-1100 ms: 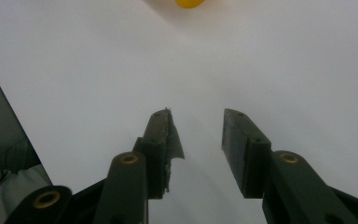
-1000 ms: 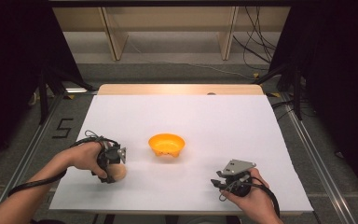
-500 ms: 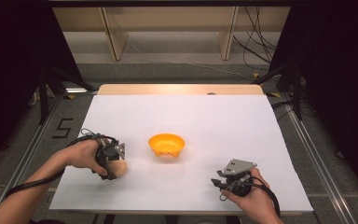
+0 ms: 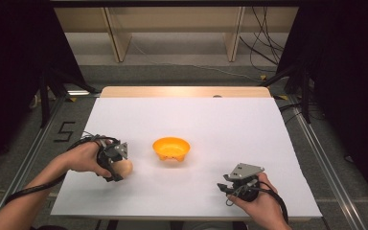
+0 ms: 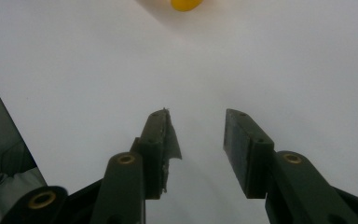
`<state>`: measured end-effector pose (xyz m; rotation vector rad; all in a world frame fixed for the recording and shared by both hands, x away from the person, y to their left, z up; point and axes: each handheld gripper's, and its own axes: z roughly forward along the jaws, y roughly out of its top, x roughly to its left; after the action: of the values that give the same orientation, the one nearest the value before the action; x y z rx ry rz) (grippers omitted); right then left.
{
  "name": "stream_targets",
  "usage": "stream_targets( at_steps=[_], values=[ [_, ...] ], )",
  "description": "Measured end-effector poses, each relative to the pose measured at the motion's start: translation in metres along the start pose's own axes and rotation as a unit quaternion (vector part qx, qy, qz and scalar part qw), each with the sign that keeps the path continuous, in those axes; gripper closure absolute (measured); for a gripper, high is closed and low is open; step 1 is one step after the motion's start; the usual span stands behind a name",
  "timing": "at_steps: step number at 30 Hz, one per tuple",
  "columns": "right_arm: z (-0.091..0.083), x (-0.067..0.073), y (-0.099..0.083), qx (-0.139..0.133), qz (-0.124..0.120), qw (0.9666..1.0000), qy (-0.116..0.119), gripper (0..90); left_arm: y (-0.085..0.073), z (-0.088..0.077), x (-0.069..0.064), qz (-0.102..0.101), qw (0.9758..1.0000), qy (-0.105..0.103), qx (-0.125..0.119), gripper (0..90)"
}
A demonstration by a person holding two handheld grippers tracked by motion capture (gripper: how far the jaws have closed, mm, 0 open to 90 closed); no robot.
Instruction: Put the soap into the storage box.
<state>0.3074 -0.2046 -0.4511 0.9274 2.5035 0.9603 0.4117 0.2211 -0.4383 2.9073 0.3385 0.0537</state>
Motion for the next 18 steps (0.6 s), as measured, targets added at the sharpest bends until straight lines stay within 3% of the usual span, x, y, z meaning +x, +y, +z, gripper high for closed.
stream_targets(
  at_steps=[5, 8, 12, 15, 17, 18],
  values=[
    [0.000, 0.000, 0.000, 0.000, 0.000, 1.0000, 0.000, 61.0, -0.004, -0.001, 0.001, -0.006, 0.9999, 0.006, -0.014, 32.1],
    [0.000, 0.000, 0.000, 0.000, 0.000, 1.0000, 0.000, 60.8, -0.007, -0.004, 0.002, -0.017, 0.9991, 0.014, -0.036, 32.1],
    [0.000, 0.000, 0.000, -0.002, -0.001, 1.0000, -0.002, 60.5, -0.011, -0.007, 0.003, -0.029, 0.9966, 0.026, -0.073, 32.2],
    [0.000, 0.000, 0.000, -0.002, 0.004, 1.0000, -0.002, 60.5, -0.014, -0.007, 0.002, -0.045, 0.9948, 0.023, -0.088, 32.1],
    [-0.001, -0.001, 0.000, -0.002, 0.000, 1.0000, -0.002, 60.3, -0.016, -0.006, 0.002, -0.040, 0.9941, 0.024, -0.098, 32.2],
    [-0.001, -0.001, 0.000, -0.002, -0.002, 1.0000, -0.001, 60.3, -0.017, -0.005, 0.002, -0.047, 0.9932, 0.021, -0.104, 32.1]
  ],
)
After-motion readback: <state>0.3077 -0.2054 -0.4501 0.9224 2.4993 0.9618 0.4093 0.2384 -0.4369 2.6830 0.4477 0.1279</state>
